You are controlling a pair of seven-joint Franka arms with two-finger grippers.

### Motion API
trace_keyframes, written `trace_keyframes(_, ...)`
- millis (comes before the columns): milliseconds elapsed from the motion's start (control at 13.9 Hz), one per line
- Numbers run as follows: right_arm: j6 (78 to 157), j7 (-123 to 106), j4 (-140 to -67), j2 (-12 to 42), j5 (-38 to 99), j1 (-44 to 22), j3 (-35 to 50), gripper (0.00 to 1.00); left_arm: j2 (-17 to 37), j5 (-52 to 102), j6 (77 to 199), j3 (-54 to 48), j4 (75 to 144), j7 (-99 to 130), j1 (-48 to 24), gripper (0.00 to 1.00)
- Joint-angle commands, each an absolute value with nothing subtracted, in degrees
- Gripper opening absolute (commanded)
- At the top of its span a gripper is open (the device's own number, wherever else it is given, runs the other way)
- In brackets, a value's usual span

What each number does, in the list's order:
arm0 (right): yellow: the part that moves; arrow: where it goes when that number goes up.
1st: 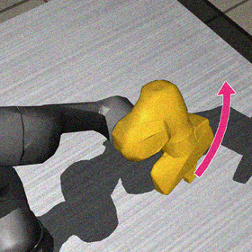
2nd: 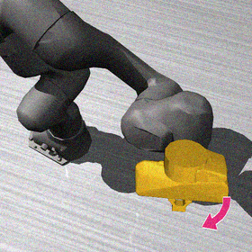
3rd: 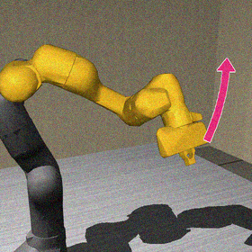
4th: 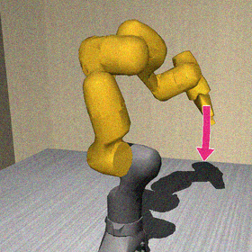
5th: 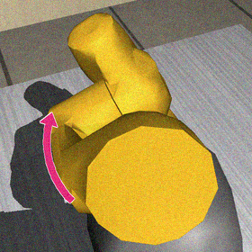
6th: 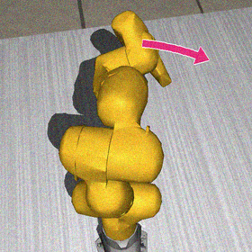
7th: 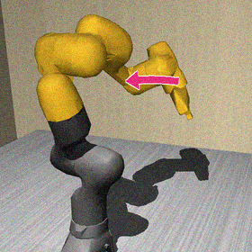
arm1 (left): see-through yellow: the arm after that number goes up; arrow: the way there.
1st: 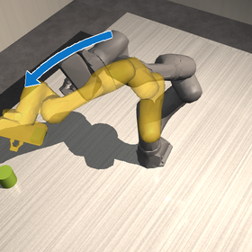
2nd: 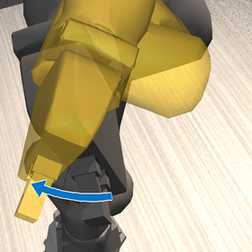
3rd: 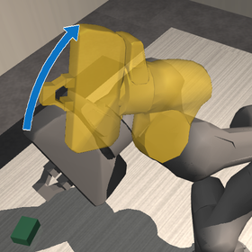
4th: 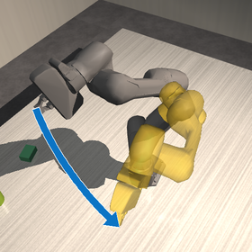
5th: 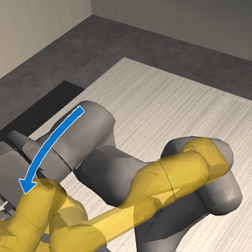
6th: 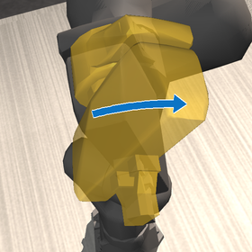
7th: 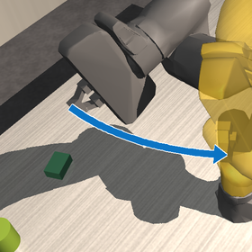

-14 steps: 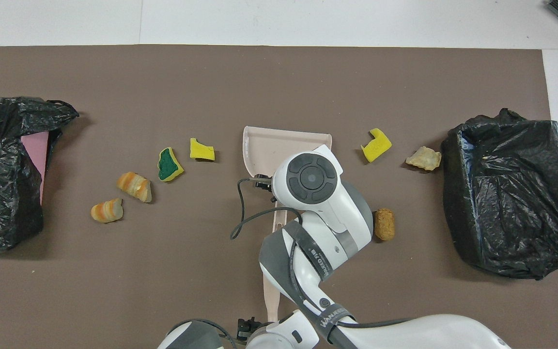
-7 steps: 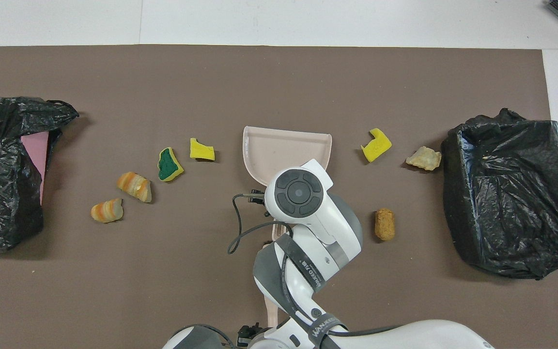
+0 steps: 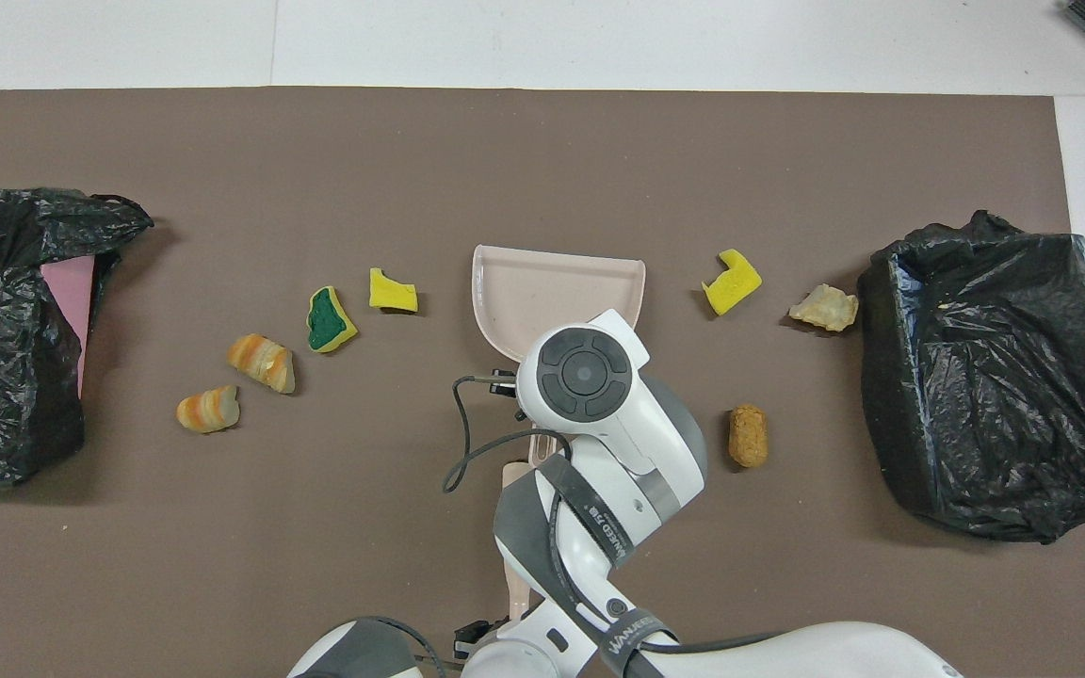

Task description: Sweep and dump trash in bin

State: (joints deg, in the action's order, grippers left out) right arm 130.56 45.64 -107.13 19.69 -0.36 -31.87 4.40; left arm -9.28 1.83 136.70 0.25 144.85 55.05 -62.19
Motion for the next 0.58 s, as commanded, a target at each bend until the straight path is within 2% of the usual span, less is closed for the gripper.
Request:
trace_keyframes(0,129.99,43.43,-107.58,18.63,0.88,-31.46,4.57,0.0,-12.47,0.88,132.81,0.18,144.76,55.2,-59.08,0.0)
trace_keyframes(288,129.99,37.81,-107.06,18.37,0.79,-30.77,4.57,0.0,-12.22,0.88,133.94,-0.09,145.02,54.41,-58.8,0.0)
trace_keyframes(503,124.57,28.77,-104.51,17.14,0.79,-27.0,4.48,0.0,-11.69,0.88,134.91,-0.09,145.28,53.97,-59.15,0.02)
